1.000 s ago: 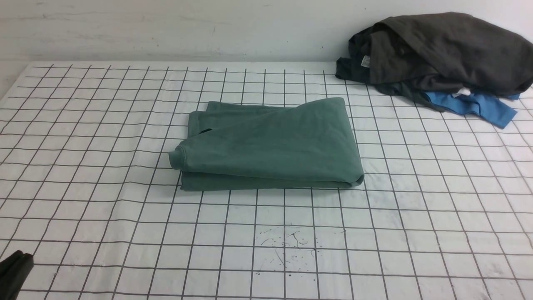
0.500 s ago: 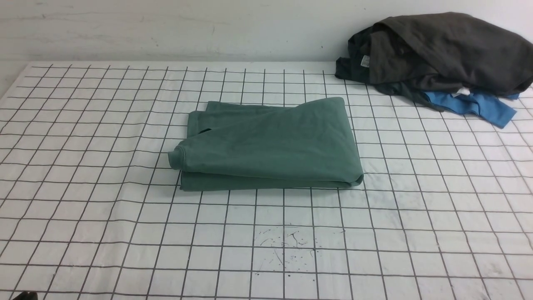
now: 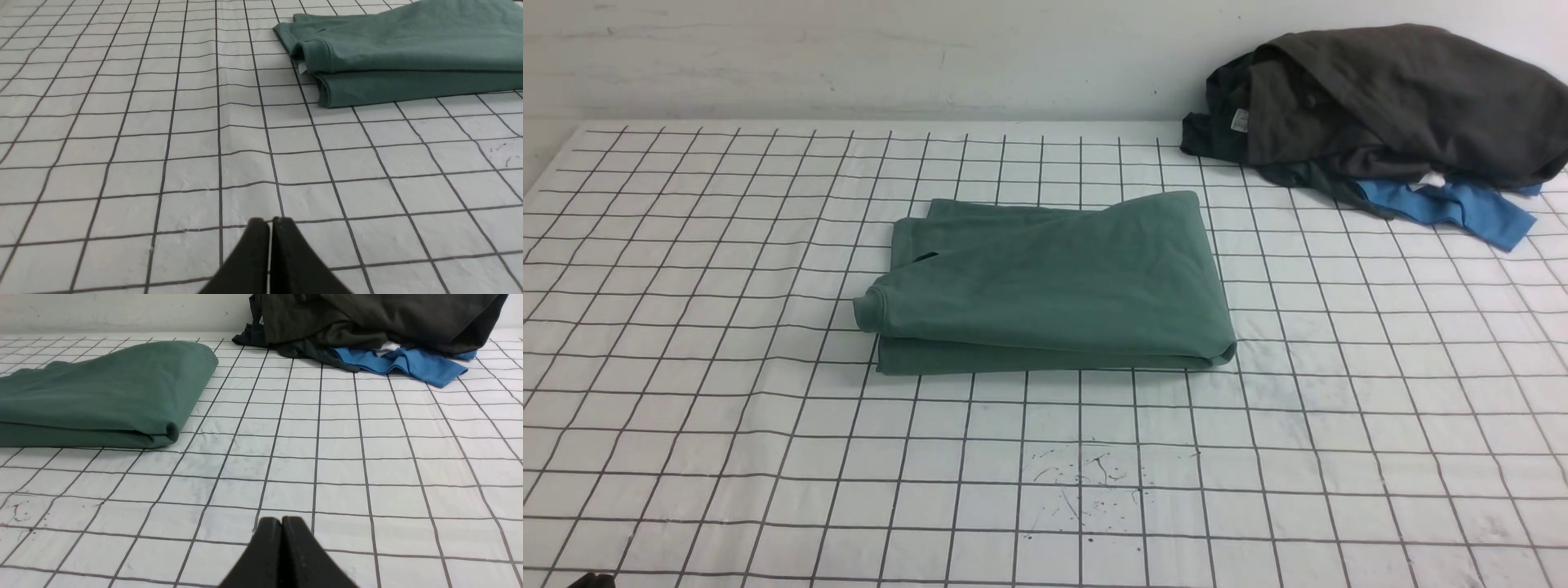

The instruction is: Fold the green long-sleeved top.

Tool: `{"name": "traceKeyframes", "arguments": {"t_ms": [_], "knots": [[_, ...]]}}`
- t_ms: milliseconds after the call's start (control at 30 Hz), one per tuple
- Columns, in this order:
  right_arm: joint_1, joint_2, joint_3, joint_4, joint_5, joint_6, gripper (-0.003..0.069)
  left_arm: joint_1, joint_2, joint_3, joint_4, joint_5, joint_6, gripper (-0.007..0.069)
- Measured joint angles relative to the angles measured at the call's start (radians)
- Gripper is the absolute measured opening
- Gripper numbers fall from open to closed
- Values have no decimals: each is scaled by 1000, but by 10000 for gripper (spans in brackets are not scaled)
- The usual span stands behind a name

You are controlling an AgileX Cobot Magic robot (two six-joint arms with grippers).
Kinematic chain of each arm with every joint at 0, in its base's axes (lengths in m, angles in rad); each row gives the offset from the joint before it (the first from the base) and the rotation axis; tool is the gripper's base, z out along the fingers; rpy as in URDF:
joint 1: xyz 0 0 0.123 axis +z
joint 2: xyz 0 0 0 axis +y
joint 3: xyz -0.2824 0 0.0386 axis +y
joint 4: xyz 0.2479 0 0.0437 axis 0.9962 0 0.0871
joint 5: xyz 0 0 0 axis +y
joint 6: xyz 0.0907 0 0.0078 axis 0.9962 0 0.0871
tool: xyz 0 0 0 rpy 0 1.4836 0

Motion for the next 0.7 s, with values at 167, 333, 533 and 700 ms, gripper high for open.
{"name": "traceKeyframes", "arguments": {"t_ms": [167, 333, 533, 700], "knots": [[0, 0, 0, 0, 0, 13, -14, 41, 0, 0, 4, -3, 0, -7], [0, 0, 0, 0, 0, 15, -14, 44, 0, 0, 4, -3, 0, -7], [0, 0, 0, 0, 0, 15, -14, 44, 0, 0, 4, -3, -1, -7], [0, 0, 0, 0, 0, 15, -14, 44, 0, 0, 4, -3, -1, -7]]}}
